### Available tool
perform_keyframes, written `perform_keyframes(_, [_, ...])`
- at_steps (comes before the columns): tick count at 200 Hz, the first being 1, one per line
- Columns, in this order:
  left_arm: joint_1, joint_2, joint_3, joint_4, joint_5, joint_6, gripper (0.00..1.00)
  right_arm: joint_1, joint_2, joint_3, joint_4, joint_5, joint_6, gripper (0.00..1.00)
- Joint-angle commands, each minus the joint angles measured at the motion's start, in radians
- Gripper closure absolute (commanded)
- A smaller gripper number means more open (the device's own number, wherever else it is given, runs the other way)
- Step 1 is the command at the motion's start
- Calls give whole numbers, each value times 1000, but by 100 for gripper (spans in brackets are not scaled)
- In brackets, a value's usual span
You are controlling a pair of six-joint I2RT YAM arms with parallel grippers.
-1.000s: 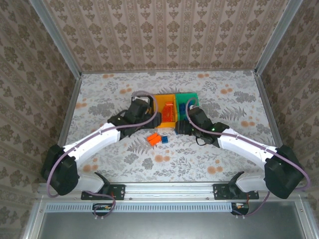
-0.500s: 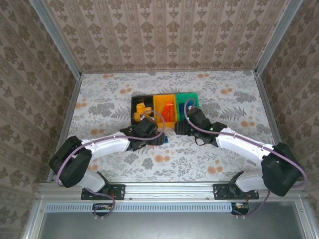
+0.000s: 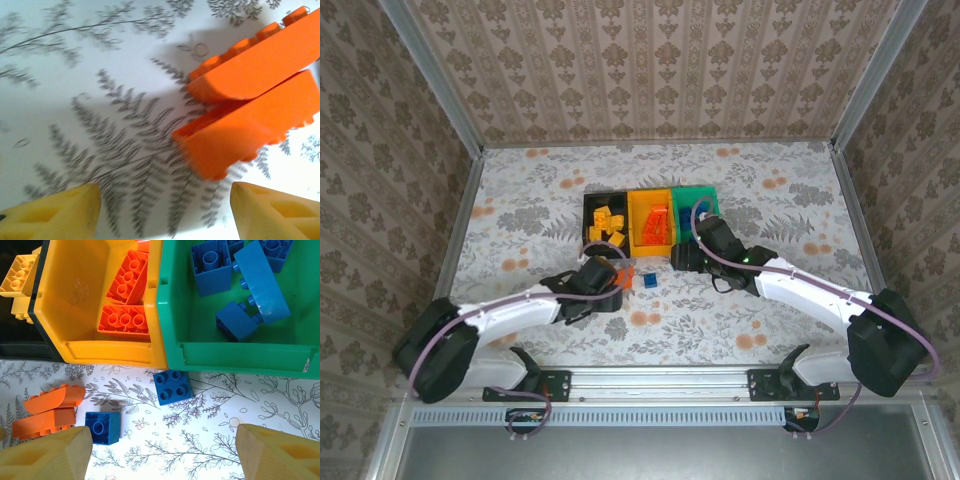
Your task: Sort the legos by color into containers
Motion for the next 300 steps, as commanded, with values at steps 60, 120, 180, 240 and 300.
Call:
perform_keyframes(60, [-22, -63, 55, 23, 45, 25, 0, -6, -9, -7, 16, 2, 1, 23])
perform_keyframes(120, [-9, 178, 133, 195, 57, 40, 0, -6, -45, -19, -11, 10, -4, 23])
perform_keyframes(180, [29, 240, 123, 182, 40, 20, 13, -11, -60, -35, -5, 14, -9, 23])
perform_keyframes(240, [25, 196, 77, 190, 57, 0, 45, -20, -55, -39, 2, 12, -7, 23])
perform_keyframes(300, [-43, -50, 126, -4, 16, -4, 45, -33, -66, -53, 18, 4, -5, 23])
